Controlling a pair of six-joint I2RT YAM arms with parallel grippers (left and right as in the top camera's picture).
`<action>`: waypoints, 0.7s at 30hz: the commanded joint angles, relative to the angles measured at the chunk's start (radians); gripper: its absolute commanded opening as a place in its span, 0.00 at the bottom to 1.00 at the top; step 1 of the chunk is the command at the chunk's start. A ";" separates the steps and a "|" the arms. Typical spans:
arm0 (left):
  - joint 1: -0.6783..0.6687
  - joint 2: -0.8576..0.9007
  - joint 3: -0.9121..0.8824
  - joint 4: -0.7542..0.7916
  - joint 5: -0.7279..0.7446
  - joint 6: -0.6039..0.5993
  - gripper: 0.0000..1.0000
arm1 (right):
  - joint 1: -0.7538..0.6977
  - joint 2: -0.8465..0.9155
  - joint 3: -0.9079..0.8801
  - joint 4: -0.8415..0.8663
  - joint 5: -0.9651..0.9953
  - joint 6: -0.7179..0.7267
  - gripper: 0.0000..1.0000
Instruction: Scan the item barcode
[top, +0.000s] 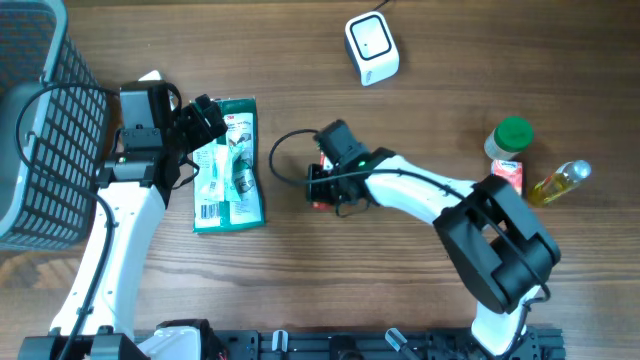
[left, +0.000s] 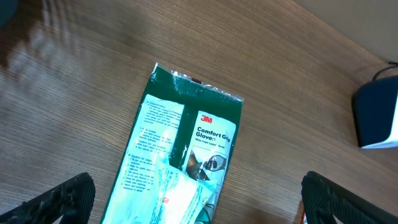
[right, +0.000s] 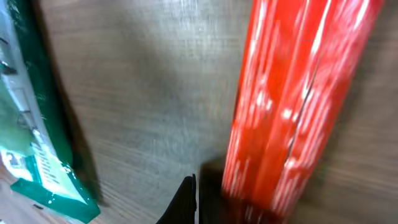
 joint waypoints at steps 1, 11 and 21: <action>0.004 0.005 0.002 0.001 -0.003 0.020 1.00 | -0.007 -0.048 0.018 0.008 -0.116 -0.134 0.05; 0.004 0.005 0.002 0.001 -0.003 0.020 1.00 | -0.043 -0.193 0.055 -0.158 -0.022 -0.211 0.04; 0.004 0.005 0.002 0.001 -0.003 0.020 1.00 | -0.030 -0.074 -0.027 -0.176 -0.006 -0.173 0.04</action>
